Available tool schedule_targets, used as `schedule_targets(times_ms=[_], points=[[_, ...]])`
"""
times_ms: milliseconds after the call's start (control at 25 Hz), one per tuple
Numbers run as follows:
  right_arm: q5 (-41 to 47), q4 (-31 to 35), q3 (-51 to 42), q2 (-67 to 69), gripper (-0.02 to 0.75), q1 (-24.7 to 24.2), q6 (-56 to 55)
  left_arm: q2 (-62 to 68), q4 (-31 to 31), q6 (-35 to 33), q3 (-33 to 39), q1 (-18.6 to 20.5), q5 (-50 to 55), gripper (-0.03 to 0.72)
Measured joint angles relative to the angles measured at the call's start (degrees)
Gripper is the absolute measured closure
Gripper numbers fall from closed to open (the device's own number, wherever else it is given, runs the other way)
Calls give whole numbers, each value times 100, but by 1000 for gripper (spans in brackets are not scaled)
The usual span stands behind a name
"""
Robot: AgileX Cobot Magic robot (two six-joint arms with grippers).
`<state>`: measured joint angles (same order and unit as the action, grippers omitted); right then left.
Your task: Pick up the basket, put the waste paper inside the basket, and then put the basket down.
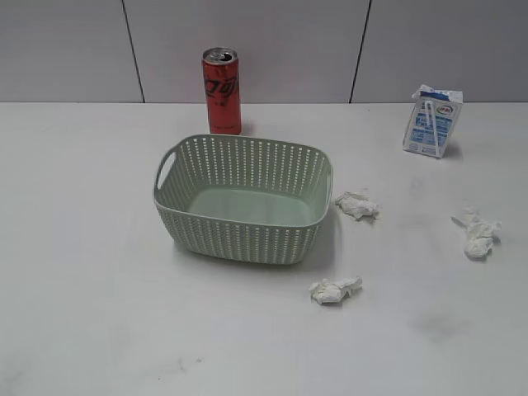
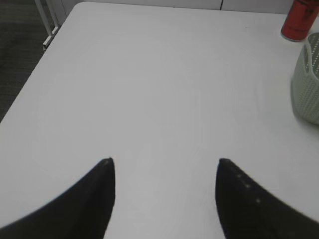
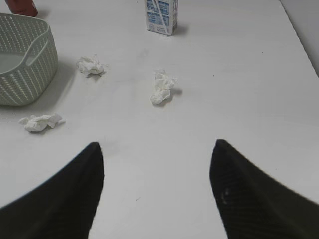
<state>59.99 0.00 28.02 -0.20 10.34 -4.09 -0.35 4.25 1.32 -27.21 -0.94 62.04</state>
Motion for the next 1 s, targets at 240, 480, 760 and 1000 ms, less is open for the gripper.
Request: schedule_targets(times_ms=[240,480,760,1000], points=[[0,0,0,0,234,0,0,0,0,0,0,0,0,224],[0,0,0,0,234,0,0,0,0,0,0,0,0,224],[0,0,0,0,235,0,8,89,419,0,-12,5,-194,44],[0,0,0,0,235,0,3,1215,1158,-132,-125,10,-973,21]])
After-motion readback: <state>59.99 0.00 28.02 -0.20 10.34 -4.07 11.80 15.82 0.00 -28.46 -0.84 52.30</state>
